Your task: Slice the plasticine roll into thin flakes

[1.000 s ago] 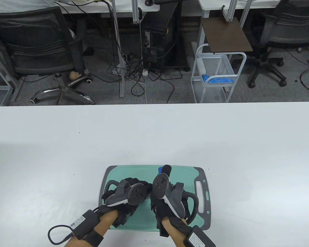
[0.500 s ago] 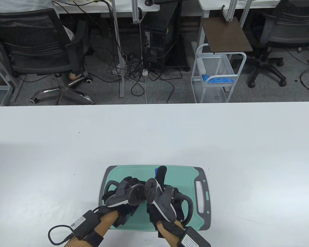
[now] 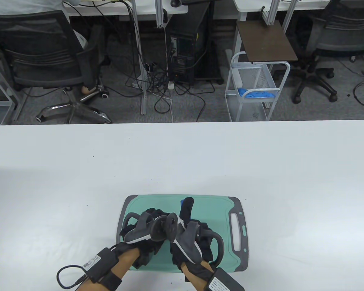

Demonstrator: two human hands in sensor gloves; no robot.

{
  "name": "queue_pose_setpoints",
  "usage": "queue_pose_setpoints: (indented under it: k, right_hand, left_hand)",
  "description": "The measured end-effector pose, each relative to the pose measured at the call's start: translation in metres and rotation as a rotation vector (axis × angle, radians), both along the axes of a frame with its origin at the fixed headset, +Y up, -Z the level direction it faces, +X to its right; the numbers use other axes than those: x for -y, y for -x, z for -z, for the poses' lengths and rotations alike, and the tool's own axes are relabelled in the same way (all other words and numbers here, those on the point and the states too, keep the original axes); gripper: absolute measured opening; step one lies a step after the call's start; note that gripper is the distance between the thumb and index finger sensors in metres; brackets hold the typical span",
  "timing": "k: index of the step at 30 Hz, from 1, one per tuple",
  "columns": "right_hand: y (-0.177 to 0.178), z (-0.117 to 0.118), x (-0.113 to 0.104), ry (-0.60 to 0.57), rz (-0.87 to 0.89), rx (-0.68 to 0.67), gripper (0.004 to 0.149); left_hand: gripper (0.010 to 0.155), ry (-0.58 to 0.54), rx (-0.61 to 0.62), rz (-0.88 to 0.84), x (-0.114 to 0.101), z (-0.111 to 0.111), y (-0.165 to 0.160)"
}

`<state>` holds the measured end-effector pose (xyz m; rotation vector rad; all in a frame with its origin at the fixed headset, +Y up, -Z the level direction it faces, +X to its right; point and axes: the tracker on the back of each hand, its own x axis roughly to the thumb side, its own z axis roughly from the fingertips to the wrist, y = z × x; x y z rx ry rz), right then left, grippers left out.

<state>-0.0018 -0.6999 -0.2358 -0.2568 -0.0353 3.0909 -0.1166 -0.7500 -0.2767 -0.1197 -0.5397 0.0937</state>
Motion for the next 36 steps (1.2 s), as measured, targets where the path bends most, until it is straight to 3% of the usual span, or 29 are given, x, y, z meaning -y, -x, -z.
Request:
queue_pose_setpoints:
  k: [24,29,36]
  right_hand:
    - [0.002,0.012,0.023,-0.023,-0.015,-0.004,0.083]
    - [-0.001,0.023,0.024,-0.017,0.008,0.007,0.083]
    - [-0.005,0.020,0.020,0.004,0.017,0.007,0.084]
  left_hand:
    - [0.046,0.047,-0.021,-0.035,0.003,0.004,0.004]
    - [0.046,0.042,-0.024,-0.034,0.003,0.004,0.004]
    - [0.047,0.068,-0.097,-0.086,0.003,0.006,0.009]
